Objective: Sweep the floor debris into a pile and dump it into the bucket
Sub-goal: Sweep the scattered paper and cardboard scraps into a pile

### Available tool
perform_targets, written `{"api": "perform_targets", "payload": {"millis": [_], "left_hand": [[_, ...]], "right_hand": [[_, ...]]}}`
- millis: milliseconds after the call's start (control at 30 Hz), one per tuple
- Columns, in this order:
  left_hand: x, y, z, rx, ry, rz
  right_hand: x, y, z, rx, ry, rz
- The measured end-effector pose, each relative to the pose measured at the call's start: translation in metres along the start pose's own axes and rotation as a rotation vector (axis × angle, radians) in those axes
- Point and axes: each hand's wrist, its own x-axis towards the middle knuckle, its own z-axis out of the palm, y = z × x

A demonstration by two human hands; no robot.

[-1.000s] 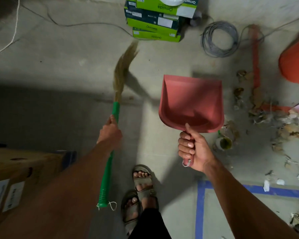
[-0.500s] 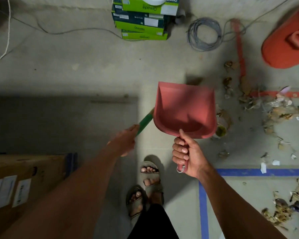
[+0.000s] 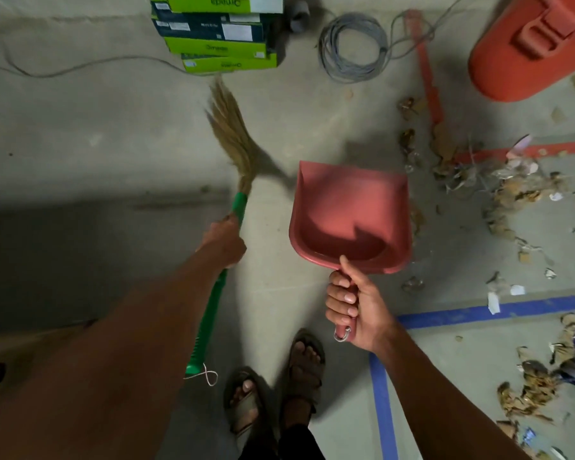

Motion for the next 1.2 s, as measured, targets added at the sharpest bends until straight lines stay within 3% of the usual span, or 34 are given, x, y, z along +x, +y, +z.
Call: {"api": "perform_targets", "payload": {"millis": [267,400,533,667,767,867,1000,1200], "left_hand": [[-0.005,0.073,-0.001,0.112,-0.100,0.511],[0.004,0.089,-0.008,0.038,-0.010,0.511],[0.032,0.117,-0.014,0.052,0.088,0.374],[0.039,0.142,-0.011,0.187,-0.064,0.282],[0.032,0.137,-0.005,0.243,-0.203,0.406],[0.024,0.129,-0.012,0.214,-0.235,0.536],[0.021,0.130,-0.044,0.133,-0.141,0.570],[0.073,0.166,-0.106,-0.028,0.211,0.458]], "right_hand": [[-0.026,-0.047,-0.022,0.087,0.010,-0.019],[-0.028,-0.082,-0.019,0.088,-0.013,-0.049],[-0.021,-0.105,-0.022,0.098,-0.062,-0.064],[-0.013,-0.106,-0.037,0.121,-0.075,-0.063],[-0.015,-0.103,-0.043,0.126,-0.062,-0.061],[-0.019,-0.105,-0.041,0.131,-0.050,-0.060],[-0.023,-0.133,-0.019,0.104,-0.013,-0.079],[-0.004,-0.188,0.017,0.081,-0.059,-0.105]]}}
